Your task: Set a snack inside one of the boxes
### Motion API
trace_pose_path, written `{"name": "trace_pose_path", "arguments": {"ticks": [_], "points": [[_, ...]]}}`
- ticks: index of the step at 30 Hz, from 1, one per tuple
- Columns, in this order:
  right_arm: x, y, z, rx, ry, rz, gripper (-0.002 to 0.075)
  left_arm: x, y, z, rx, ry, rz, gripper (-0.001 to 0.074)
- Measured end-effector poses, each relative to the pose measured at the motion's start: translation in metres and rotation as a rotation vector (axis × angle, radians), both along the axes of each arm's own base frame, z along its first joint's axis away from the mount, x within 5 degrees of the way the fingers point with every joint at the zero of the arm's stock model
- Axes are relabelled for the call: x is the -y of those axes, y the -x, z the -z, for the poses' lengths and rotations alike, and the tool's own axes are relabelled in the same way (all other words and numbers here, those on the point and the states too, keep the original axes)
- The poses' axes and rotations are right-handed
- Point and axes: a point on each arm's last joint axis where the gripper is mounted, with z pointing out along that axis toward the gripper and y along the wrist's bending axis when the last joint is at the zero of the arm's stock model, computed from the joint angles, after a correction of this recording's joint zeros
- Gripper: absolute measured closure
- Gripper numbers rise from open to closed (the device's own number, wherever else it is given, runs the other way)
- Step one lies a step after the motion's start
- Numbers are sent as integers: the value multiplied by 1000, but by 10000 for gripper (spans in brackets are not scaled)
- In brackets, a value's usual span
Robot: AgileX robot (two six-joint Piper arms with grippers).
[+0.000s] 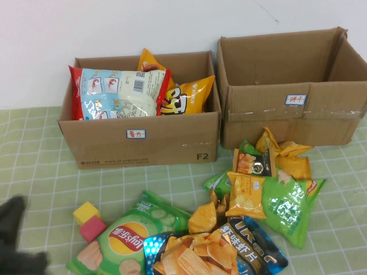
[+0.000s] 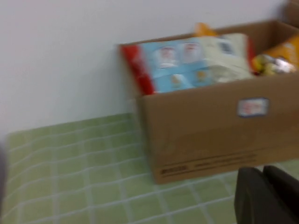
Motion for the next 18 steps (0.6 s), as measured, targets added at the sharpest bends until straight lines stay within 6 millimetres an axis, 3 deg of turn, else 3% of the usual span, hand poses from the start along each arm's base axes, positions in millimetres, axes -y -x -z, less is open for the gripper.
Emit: {"name": "trace_pose_path", "arguments": {"ticks": [2,4,8,18], "points": [[0,0,0,0,0,0,728,-11,13,4,27,21,-75,736],[0,0,0,1,2,0,728,-22,33,10,99,-99,-150,736],[0,0,0,1,2,0,728,-30,52,3,216,-163,-214,736],[0,0,0,1,2,0,728,-24,74,16,142,-296,-174,736]]}}
